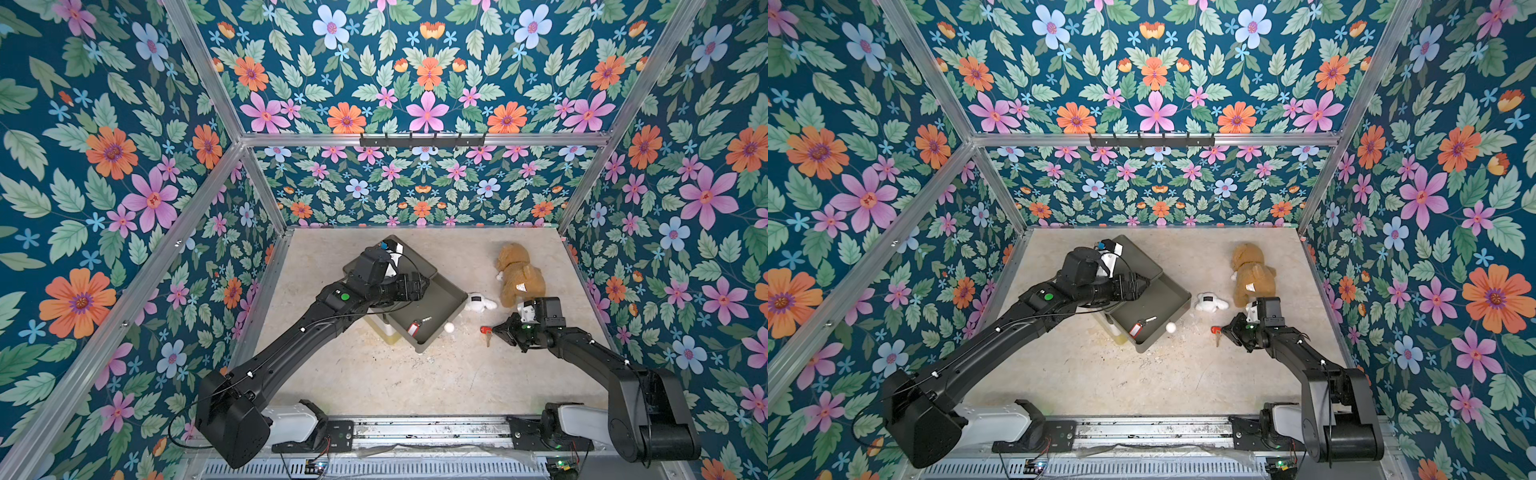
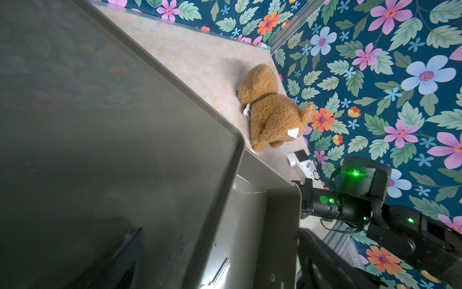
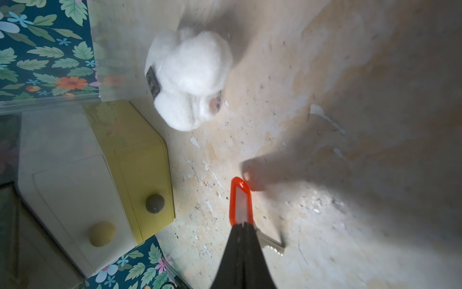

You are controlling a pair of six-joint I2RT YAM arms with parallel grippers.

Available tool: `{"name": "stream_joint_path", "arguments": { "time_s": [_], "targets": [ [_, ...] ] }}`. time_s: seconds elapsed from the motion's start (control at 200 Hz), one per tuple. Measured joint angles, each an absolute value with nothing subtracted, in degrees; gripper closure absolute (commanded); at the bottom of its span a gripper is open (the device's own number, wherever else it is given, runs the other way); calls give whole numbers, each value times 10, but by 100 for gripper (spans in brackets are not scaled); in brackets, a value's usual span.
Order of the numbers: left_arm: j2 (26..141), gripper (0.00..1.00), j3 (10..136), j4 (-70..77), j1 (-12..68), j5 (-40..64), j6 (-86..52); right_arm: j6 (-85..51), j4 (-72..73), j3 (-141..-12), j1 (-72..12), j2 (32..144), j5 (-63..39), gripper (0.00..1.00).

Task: Take the keys out of the drawer
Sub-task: Place the key at the center of the board, then pick up the key from the drawer.

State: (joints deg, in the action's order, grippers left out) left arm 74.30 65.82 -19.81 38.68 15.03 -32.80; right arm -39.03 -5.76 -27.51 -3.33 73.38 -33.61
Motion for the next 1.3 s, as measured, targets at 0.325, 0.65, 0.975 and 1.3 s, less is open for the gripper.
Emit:
{"name": "stream_joint_path", "arguments": {
  "time_s": [0.325,0.65,0.975,1.3],
  "targets": [
    [738,0,658,-208,387,131,-328,-362,-96,-291,-29,736,-310,90],
    [728,1,659,-229,387,116,-327,-348,-159,-309,-29,699,-293,62],
    [718,1,665,-242,384,74,-315,-329,-273,-458,-50,587,-237,61],
    [690,1,651,-241,381,36,-312,-281,-368,-722,-294,672,-207,61]
  ]
}}
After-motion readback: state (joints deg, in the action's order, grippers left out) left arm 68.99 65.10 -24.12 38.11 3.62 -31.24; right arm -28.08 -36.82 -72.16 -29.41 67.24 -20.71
